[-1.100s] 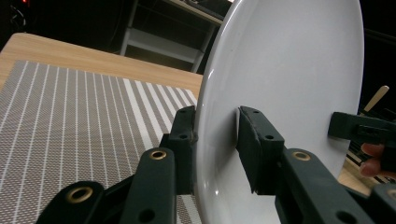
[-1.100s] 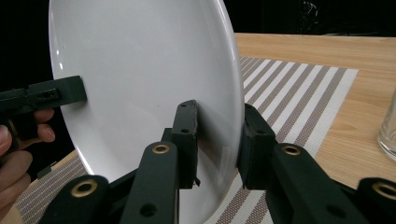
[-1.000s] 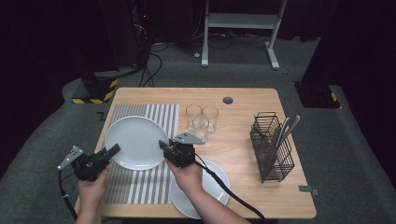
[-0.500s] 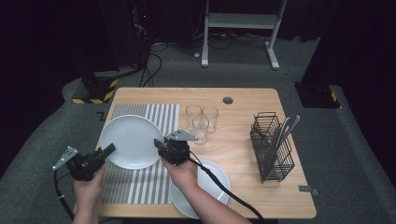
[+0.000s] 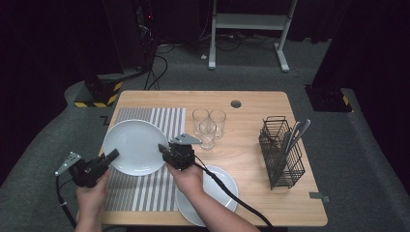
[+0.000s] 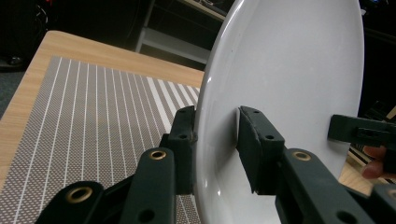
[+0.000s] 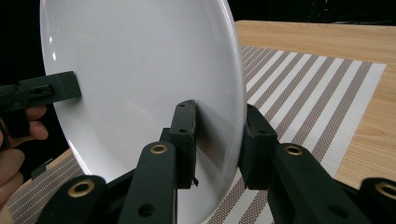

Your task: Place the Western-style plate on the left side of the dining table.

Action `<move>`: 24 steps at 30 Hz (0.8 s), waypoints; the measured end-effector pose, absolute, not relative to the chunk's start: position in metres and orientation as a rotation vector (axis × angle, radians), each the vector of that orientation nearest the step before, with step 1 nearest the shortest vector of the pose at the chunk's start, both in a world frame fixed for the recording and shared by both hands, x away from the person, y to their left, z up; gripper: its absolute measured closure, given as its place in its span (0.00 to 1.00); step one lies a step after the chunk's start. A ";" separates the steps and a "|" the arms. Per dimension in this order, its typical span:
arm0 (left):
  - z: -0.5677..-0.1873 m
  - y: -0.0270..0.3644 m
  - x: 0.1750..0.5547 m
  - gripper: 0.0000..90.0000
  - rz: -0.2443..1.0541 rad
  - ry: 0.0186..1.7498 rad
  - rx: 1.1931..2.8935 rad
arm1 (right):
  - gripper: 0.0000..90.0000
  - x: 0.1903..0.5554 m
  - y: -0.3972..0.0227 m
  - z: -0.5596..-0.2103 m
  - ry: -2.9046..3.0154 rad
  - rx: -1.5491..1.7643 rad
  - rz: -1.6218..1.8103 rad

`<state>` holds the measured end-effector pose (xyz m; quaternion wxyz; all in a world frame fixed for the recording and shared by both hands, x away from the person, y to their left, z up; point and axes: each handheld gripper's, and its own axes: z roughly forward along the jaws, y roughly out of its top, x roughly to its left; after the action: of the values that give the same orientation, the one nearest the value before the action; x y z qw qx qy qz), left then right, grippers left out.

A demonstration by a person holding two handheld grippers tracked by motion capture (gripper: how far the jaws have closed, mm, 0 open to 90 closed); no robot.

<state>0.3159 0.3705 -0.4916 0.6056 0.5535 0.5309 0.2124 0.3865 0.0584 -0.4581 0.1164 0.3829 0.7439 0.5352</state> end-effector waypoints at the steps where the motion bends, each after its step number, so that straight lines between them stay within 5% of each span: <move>1: -0.493 0.371 0.316 0.75 0.490 1.229 1.284 | 0.78 0.387 0.058 -0.458 2.181 1.124 1.565; 24: -0.506 0.372 0.324 0.75 0.433 1.276 1.309 | 0.78 0.392 0.058 -0.473 2.218 1.175 1.527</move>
<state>0.3240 0.3716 -0.5060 0.5902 0.5624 0.5484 0.1860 0.3917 0.0585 -0.4726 0.1018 0.3978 0.7511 0.5169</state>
